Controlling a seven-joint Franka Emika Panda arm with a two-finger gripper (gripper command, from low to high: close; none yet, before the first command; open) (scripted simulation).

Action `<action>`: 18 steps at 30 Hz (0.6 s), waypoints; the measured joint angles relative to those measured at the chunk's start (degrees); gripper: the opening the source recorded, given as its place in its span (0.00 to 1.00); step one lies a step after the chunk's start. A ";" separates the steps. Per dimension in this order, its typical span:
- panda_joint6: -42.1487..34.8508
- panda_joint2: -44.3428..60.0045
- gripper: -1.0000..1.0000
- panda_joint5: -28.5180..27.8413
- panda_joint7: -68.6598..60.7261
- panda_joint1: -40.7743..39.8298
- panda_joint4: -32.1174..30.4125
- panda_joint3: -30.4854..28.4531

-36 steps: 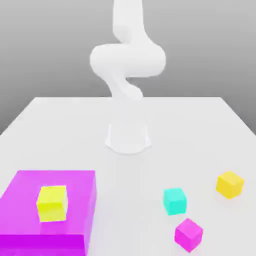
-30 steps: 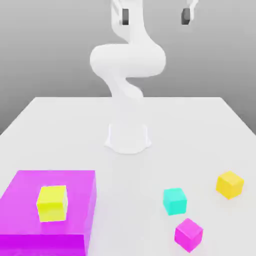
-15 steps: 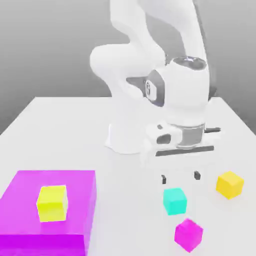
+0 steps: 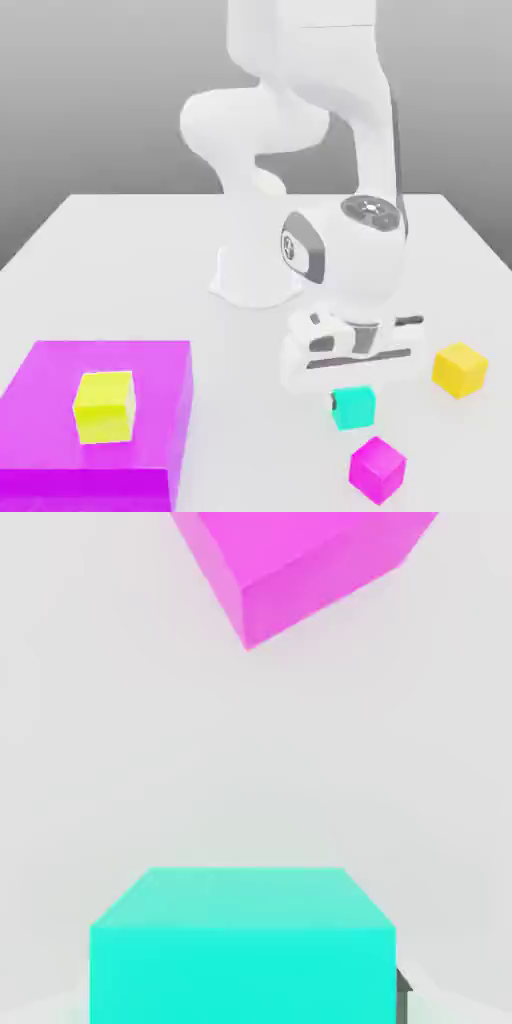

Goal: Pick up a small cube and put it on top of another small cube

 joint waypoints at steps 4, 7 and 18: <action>-6.42 -8.00 0.00 5.69 -4.19 -1.74 -1.53 3.16; -10.26 -11.64 0.00 8.30 -3.51 1.03 -1.22 5.02; -20.25 -15.58 0.00 10.82 13.25 15.33 5.03 12.50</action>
